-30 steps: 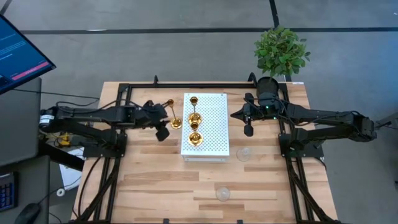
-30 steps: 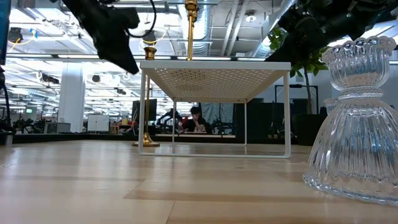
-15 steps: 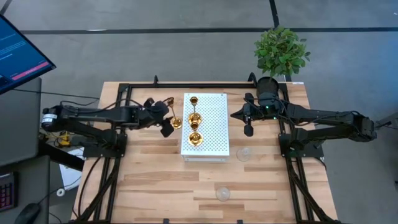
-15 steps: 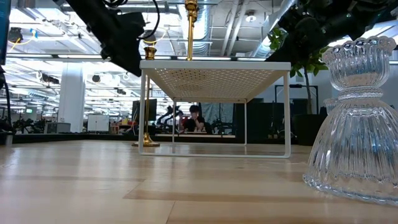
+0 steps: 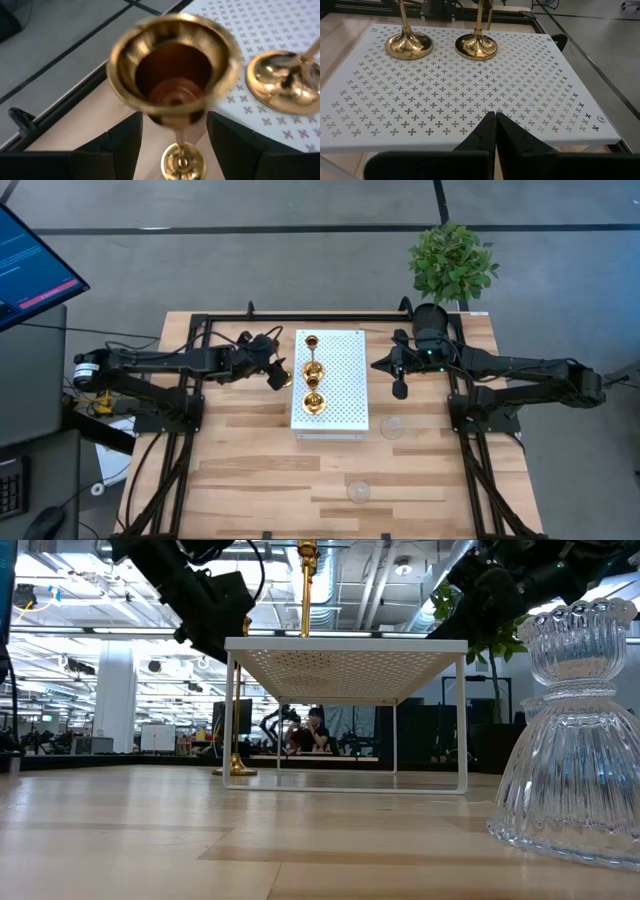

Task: Pick & Place candle stick holders
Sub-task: Put the gold candle holder on the shelf aligned with the other gold candle holders

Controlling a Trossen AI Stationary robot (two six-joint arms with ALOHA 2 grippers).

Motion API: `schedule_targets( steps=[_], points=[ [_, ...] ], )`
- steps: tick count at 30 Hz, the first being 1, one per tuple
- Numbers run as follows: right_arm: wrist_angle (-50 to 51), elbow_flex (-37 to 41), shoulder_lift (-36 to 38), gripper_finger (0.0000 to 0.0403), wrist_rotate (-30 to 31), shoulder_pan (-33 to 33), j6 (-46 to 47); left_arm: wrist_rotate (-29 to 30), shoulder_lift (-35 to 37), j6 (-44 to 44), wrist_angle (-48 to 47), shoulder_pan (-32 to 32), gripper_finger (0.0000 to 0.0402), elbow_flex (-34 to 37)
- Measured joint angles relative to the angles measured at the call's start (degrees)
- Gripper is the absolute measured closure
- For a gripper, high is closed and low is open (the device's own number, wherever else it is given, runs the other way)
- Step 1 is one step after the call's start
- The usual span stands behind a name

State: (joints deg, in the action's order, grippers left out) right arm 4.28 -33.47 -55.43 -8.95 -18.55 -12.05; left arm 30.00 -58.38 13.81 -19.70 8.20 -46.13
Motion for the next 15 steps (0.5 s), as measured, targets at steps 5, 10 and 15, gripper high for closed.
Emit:
schedule_targets(
  steps=[5,10,15],
  points=[
    [0.0,0.0,0.0,0.0403,0.0,0.0,0.0,0.0,-2.1,0.0,1.0,0.8,0.0196,0.0],
    [0.0,0.0,0.0,0.0403,0.0,0.0,0.0,0.0,-3.4,0.0,0.7,1.2,0.0245,0.0],
    [0.0,0.0,0.0,0.0403,0.0,0.0,0.0,0.0,-3.6,-1.7,1.1,1.2,0.0317,0.0]
  ],
)
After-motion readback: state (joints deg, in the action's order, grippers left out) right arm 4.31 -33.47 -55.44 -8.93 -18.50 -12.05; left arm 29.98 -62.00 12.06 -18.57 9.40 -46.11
